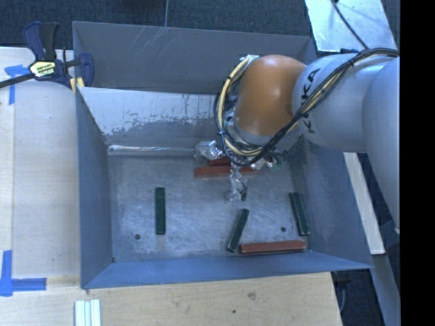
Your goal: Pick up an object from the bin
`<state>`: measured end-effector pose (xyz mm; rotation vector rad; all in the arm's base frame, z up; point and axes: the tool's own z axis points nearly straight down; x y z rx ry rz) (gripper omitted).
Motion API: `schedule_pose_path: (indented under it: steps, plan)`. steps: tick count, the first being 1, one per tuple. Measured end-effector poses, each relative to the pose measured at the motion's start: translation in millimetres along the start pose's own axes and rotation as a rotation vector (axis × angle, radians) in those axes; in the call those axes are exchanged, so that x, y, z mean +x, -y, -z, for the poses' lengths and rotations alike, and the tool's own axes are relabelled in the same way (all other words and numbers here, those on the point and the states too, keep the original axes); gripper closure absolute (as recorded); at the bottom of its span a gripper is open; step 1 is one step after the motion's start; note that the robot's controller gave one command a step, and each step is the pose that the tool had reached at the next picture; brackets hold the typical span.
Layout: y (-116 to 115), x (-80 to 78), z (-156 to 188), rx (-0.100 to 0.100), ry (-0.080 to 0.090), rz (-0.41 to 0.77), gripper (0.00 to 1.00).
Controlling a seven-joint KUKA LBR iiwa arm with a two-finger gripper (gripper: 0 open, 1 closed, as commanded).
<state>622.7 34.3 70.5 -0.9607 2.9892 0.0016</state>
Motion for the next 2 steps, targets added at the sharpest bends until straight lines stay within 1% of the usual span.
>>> schedule_pose_path:
  steps: [1,2]
  plan:
    - [18.1,12.1,0.6,0.000,-0.001,-0.098,0.00]
    - [17.8,11.3,1.3,0.001,0.001,-0.096,1.00]
